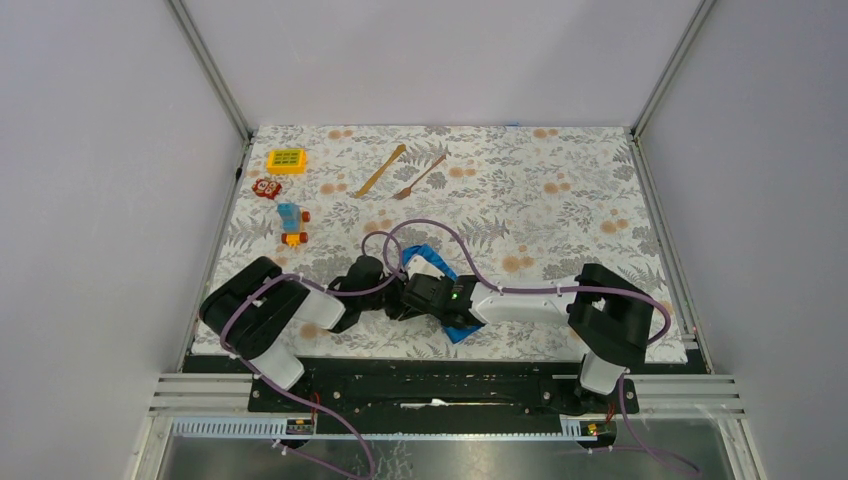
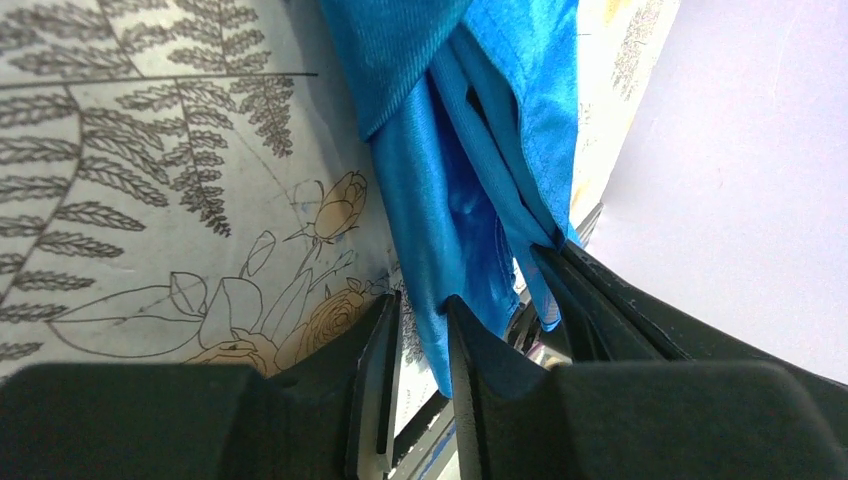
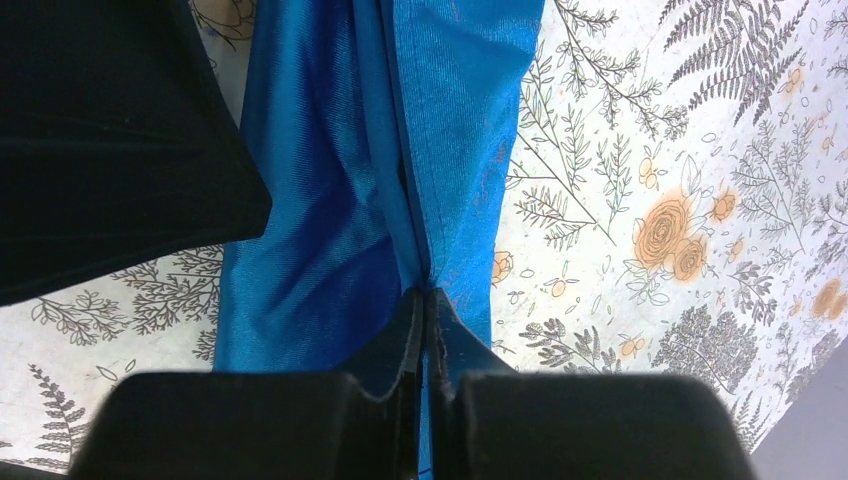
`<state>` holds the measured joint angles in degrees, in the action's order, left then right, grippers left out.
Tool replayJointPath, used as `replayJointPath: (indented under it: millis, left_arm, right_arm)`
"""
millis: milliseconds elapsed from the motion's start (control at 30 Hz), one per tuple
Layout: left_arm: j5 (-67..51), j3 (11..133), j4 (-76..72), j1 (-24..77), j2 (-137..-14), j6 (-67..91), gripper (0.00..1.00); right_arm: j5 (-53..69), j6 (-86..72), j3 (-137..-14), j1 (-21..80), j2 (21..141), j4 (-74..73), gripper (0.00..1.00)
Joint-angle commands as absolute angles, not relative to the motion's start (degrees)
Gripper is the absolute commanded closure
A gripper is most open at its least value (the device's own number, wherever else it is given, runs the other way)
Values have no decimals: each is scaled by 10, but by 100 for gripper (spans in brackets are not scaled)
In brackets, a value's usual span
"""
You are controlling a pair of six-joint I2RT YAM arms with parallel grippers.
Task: Fold the napkin into a case and place the utensils inside
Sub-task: Smooth out the smaller rectangle-folded napkin at the center of the board.
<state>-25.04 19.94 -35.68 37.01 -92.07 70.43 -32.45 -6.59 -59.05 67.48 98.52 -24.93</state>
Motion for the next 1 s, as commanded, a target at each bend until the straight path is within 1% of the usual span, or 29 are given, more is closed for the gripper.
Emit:
replayJointPath:
  millis: [0,300,467,667,733,867,967]
  left_arm:
    - [-236,178,-378,383,-950,706,73]
    - [-222,171,-416,397,-975,726,87]
    - [-211,165,-418,399,-964,730,89]
    - [-203,163,-417,401,-957,733,93]
    - [-202,162,-419,402,-957,735,95]
    - [-199,159,-421,402,-952,737,95]
    - [-193,157,-418,403,-949,735,95]
  right_arm:
    - [-349,-98,-615,682,963,-255,100]
    - [-266,-190,-656,682,959,-290,100]
    - [-226,-228,-641,681,962,-265,100]
    - [-198,-264,-611,672,961,-212,100]
    - [-187,-277,-592,665,956,-187,100]
    - [-177,-295,-545,650,944,-137,100]
    - [-144,-304,-495,633,935,-80,100]
